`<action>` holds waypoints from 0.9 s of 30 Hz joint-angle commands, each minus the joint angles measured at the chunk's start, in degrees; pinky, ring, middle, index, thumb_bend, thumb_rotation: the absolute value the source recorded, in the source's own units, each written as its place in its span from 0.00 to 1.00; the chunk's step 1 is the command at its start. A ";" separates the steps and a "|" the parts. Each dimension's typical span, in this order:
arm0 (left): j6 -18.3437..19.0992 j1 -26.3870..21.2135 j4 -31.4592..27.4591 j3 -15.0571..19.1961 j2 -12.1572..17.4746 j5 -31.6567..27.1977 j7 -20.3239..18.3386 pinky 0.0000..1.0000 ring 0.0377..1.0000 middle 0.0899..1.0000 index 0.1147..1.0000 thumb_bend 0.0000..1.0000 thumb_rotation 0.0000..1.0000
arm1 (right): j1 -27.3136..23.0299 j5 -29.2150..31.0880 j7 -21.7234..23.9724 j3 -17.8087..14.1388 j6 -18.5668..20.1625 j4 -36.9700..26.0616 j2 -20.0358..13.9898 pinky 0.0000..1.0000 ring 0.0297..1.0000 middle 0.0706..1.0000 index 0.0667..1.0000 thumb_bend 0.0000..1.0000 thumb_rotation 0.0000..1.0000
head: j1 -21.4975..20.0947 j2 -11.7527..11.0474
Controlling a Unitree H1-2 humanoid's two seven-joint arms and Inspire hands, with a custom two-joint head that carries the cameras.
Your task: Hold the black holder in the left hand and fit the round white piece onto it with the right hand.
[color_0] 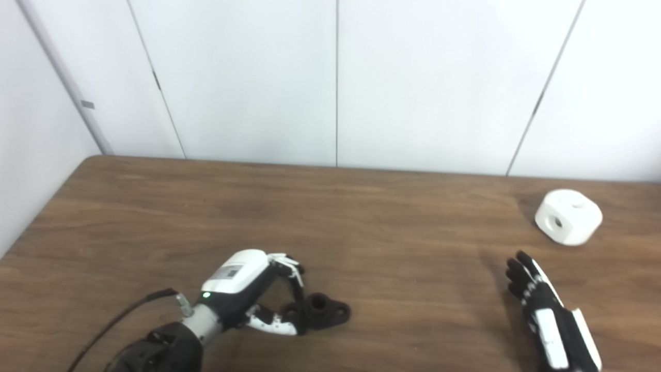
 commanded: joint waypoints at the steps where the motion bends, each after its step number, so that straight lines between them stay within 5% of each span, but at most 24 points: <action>1: -1.18 2.78 0.75 -3.67 -1.57 0.03 -3.33 0.84 0.89 0.78 0.42 0.52 0.06 | 0.33 -0.63 -0.80 0.11 -0.45 -2.32 1.58 0.93 0.93 0.92 0.93 0.61 0.93 | -0.97 0.82; 13: -4.14 4.91 4.04 -6.26 -7.85 6.65 -0.89 0.86 0.90 0.79 0.42 0.51 0.05 | 0.17 -0.90 -1.85 0.36 1.77 -3.97 1.40 0.93 0.93 0.91 0.92 0.61 0.94 | -4.27 2.85; 27: -6.08 5.49 5.45 -4.86 -9.49 8.43 1.09 0.85 0.89 0.78 0.42 0.51 0.06 | -0.57 -1.63 -2.26 -0.82 1.03 -4.54 0.16 0.98 0.94 0.91 0.93 0.60 0.93 | -4.70 3.04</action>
